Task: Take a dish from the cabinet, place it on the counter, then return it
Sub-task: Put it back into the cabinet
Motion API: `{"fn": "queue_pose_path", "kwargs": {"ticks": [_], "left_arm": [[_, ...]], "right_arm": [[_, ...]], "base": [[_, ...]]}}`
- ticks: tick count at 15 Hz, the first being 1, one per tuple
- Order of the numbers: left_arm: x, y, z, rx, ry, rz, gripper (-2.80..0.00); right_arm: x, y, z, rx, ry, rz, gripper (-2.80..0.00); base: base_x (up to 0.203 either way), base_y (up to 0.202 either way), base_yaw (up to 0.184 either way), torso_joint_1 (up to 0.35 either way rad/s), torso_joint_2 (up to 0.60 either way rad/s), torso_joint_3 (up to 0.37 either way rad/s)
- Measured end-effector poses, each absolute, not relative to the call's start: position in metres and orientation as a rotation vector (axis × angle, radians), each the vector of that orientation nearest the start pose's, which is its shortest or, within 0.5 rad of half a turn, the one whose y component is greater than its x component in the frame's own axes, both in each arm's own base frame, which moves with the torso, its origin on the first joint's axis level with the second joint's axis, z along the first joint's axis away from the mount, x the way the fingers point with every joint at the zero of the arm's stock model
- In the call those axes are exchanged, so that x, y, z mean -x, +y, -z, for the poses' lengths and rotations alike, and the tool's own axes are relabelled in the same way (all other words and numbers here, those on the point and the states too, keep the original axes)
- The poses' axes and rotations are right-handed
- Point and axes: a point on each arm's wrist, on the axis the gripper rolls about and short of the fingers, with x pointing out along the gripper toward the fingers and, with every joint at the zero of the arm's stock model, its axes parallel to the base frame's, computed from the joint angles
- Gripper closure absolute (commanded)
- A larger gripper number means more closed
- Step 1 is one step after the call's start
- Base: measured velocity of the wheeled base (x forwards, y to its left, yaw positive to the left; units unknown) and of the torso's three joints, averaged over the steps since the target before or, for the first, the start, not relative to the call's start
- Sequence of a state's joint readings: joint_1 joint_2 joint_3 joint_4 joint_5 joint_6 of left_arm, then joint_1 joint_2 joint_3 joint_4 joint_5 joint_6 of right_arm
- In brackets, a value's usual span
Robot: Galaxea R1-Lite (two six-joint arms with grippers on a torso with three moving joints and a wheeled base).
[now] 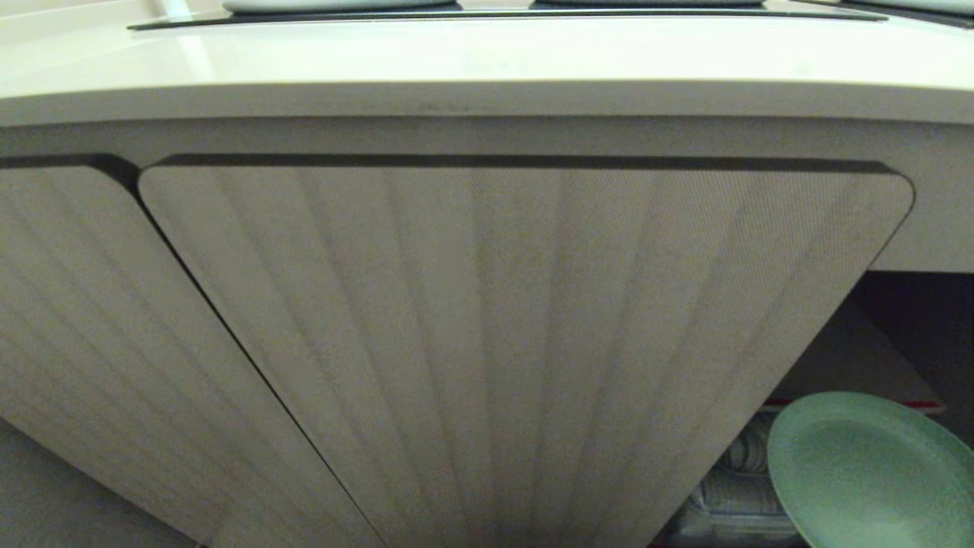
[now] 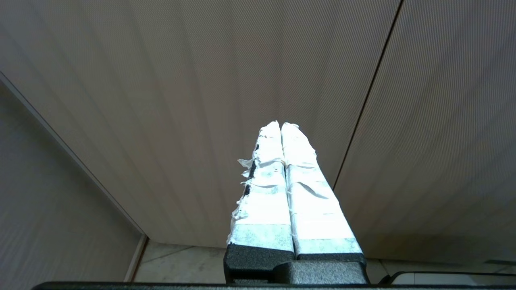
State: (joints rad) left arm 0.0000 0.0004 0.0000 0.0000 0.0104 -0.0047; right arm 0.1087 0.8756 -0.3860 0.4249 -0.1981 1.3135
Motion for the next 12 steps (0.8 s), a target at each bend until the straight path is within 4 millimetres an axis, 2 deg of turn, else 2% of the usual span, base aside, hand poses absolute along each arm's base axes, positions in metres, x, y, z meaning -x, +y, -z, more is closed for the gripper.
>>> {"fn": "queue_pose_path", "kwargs": {"ticks": [4, 12], "left_arm": [[0.023, 0.000, -0.075, 0.004, 0.000, -0.010, 0.00], [0.023, 0.000, -0.075, 0.004, 0.000, -0.010, 0.00]], "right_arm": [[-0.071, 0.004, -0.130, -1.109, 0.739, 0.650, 0.00], [-0.094, -0.001, -0.137, -1.190, 0.736, 0.681, 0.00]], "base": [[0.000, 0.000, 0.000, 0.000, 0.00, 0.000], [0.000, 0.000, 0.000, 0.000, 0.00, 0.000]]}}
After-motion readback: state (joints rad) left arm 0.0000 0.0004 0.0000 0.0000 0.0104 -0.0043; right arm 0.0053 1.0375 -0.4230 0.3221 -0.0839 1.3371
